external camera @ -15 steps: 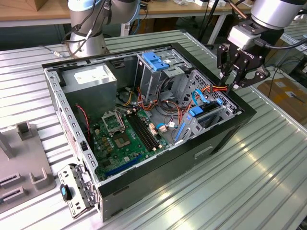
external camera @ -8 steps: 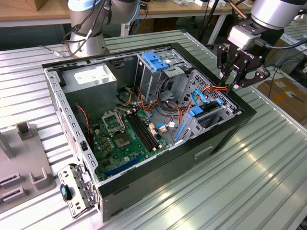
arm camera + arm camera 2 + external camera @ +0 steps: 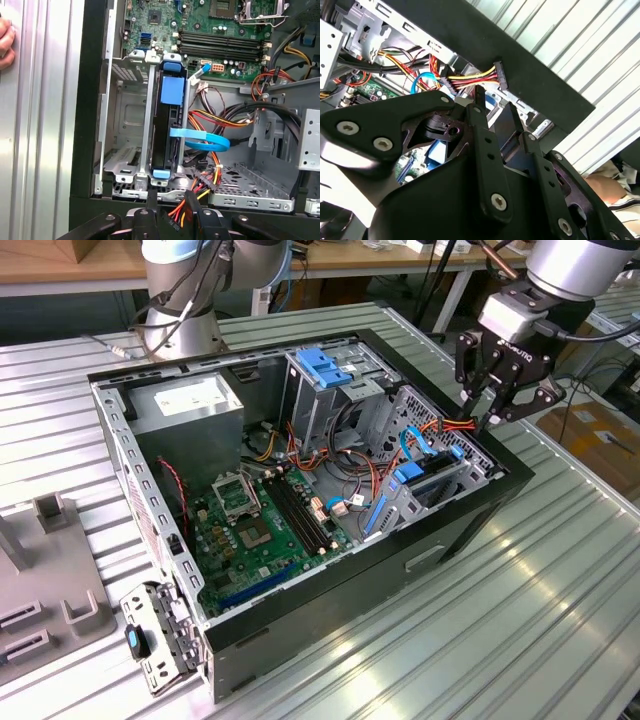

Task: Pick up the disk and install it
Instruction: 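Insert the second disk wire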

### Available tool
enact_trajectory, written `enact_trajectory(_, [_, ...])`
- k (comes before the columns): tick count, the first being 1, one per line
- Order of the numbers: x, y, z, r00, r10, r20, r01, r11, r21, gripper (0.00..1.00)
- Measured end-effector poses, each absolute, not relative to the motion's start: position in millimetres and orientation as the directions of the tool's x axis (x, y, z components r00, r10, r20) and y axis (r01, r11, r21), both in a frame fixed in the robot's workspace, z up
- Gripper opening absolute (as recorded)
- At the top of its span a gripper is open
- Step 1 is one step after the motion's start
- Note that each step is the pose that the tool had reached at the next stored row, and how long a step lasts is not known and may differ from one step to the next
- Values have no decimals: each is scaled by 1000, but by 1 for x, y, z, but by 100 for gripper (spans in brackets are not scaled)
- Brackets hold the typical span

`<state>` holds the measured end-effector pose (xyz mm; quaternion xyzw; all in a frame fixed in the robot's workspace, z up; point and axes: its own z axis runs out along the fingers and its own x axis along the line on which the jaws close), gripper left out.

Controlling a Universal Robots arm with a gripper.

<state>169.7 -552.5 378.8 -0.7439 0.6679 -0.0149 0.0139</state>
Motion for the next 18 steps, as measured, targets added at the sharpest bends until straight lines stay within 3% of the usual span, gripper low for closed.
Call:
enact_trajectory(10, [180,-552,378,333,-943,4,-942,-332,-41,36])
enact_trajectory(18, [180,-552,378,341,-940,4,-939,-341,-41,36])
